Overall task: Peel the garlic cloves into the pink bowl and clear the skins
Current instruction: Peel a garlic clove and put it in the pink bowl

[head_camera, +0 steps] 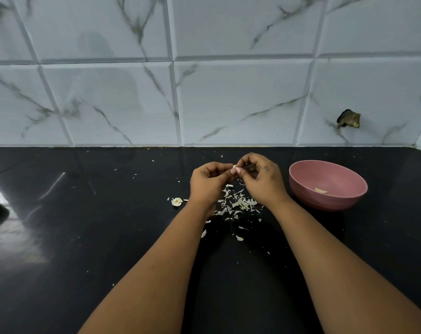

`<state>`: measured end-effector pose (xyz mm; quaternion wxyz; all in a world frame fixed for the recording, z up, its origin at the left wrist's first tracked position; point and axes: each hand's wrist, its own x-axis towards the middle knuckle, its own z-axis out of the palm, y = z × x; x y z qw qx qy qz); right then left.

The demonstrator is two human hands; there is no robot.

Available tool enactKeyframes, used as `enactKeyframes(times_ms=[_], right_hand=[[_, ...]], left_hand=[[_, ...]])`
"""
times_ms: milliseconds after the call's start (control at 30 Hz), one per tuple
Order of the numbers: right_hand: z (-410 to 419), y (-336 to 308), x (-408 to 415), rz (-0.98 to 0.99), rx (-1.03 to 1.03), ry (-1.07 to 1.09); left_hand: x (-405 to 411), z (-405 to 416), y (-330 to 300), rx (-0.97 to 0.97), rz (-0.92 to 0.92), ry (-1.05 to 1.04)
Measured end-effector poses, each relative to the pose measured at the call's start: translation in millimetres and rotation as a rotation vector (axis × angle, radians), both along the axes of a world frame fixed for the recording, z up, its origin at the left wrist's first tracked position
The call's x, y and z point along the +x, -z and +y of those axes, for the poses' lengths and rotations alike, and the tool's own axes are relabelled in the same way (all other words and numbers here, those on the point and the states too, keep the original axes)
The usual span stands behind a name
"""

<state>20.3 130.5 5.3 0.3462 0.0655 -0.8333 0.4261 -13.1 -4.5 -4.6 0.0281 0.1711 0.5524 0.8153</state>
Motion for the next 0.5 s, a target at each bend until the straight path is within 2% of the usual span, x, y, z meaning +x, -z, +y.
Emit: enactKeyframes(times_ms=[100, 167, 333, 500], right_hand=[[0.2, 1.4, -1.1, -0.068, 0.143, -0.031], [-2.5, 2.4, -1.2, -0.092, 0.167, -0.035], [-6.5, 1.9, 0.0, -0.135, 0.085, -0.053], [-11.1, -1.6, 2.5, -0.173, -0.098, -0.092]], left_hand=[[1.2, -0.4, 0.7, 0.016, -0.034, 0.041], [1.5, -0.7, 0.6, 0.050, -0.078, 0.078], [1.8, 2.1, -1.4, 0.137, -0.135, 0.130], [-1.3, -0.4, -5.2, 0.295, -0.226, 0.131]])
